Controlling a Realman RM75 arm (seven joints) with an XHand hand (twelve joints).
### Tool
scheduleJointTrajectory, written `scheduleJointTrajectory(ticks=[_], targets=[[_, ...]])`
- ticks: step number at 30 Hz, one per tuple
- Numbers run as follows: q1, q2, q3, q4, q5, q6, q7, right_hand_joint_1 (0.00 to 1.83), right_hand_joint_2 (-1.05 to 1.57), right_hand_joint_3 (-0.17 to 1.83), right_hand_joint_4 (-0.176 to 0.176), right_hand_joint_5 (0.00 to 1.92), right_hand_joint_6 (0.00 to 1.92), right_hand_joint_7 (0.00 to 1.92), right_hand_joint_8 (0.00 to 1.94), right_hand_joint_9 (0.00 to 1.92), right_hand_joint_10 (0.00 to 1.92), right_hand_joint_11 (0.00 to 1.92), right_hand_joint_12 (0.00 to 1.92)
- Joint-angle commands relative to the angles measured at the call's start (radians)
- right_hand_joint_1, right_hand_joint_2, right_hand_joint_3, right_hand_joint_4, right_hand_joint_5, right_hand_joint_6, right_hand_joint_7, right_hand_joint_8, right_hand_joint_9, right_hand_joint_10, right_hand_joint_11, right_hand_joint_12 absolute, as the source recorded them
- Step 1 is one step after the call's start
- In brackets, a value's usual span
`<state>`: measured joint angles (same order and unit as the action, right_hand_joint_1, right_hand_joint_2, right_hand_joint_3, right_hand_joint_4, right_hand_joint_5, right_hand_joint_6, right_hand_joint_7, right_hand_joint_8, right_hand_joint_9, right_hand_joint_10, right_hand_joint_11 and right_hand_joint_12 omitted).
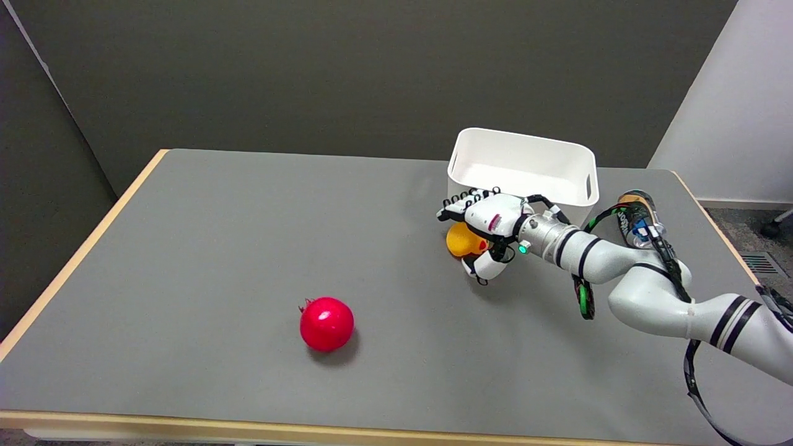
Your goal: Pick up the yellow duck.
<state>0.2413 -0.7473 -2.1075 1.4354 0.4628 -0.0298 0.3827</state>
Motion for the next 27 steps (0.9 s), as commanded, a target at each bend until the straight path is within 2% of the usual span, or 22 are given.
scheduleJointTrajectory(ticks=[1, 5, 7, 13, 14, 15, 16, 21, 27], targets=[[-0.009, 0.007, -0.003, -0.015, 0.005, 0.030, -0.001, 1.00, 0.75, 1.00, -0.069, 0.23, 0.52, 0.41, 0.61, 0.36, 0.91, 0.14, 1.39], [-0.013, 0.000, -0.004, -0.022, 0.005, 0.031, -0.001, 1.05, 0.88, 0.84, -0.083, 0.25, 0.78, 0.51, 0.98, 0.46, 1.13, 0.11, 1.63], [-0.014, -0.003, -0.004, -0.024, 0.005, 0.035, -0.001, 1.28, 1.16, 0.29, -0.090, 0.26, 0.99, 0.62, 1.56, 0.51, 1.25, 0.07, 1.76], [-0.016, -0.008, -0.004, -0.029, 0.005, 0.035, 0.005, 1.30, 1.10, 0.34, -0.071, 0.33, 1.18, 0.69, 1.51, 0.58, 1.36, 0.09, 1.85], [-0.016, -0.008, -0.003, -0.030, 0.005, 0.035, 0.007, 1.25, 1.18, 0.23, -0.098, 0.35, 1.33, 0.70, 1.53, 0.61, 1.36, 0.12, 1.83], [-0.016, -0.008, -0.001, -0.030, 0.005, 0.037, 0.007, 1.15, 1.36, -0.02, -0.154, 0.38, 1.63, 0.72, 1.57, 0.66, 1.34, 0.17, 1.76], [-0.016, -0.008, 0.001, -0.029, 0.005, 0.040, 0.007, 1.12, 1.40, -0.07, -0.167, 0.38, 1.69, 0.72, 1.58, 0.68, 1.34, 0.18, 1.76], [-0.024, -0.004, 0.061, 0.009, 0.006, 0.073, 0.007, 1.14, 1.35, -0.02, -0.170, 0.43, 1.64, 0.75, 1.55, 0.69, 1.39, 0.21, 1.81], [-0.058, 0.018, 0.225, 0.137, -0.002, 0.121, -0.001, 1.15, 1.34, -0.02, -0.170, 0.45, 1.60, 0.77, 1.56, 0.71, 1.44, 0.26, 1.88]])
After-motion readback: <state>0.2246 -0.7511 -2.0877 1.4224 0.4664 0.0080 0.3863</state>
